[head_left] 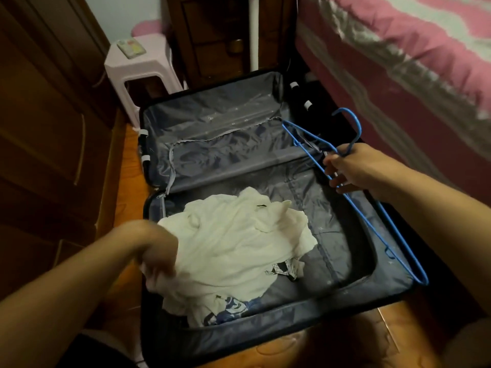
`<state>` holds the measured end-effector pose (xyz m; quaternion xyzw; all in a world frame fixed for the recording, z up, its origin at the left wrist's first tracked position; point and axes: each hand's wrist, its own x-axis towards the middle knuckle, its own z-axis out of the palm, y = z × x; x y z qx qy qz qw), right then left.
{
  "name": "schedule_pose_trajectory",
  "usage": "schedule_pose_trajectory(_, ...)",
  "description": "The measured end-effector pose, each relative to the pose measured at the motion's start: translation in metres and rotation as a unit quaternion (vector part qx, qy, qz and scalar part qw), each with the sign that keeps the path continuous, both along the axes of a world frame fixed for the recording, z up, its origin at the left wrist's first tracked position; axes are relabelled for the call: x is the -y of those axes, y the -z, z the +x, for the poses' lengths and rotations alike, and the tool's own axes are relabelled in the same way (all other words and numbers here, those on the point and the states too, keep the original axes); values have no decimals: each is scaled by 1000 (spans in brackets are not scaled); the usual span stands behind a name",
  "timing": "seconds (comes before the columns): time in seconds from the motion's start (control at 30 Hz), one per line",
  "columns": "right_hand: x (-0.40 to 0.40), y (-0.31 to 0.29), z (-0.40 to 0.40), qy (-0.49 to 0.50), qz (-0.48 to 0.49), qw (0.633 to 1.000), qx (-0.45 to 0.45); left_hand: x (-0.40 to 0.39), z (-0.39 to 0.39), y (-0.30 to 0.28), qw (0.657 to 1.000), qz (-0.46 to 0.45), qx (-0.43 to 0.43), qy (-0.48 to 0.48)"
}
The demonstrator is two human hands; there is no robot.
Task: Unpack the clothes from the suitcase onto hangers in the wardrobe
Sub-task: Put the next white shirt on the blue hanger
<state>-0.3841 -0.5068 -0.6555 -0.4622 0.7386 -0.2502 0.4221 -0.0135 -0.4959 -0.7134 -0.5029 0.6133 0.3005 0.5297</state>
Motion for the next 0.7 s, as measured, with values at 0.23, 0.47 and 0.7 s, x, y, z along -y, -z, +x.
schedule_pose_trajectory(0.23,-6,5,-8,10,29,999,8,19,-29,28,958,-270,-75,-64)
schedule_pose_trajectory(0.47,-13,8,-14,1,7,1000,11,37,-101,98,906,-367,-102,-185)
schedule_pose_trajectory(0.7,-8,-8,-20,10,-31,999,34,85,-91,-5,654,-428,-458,-424)
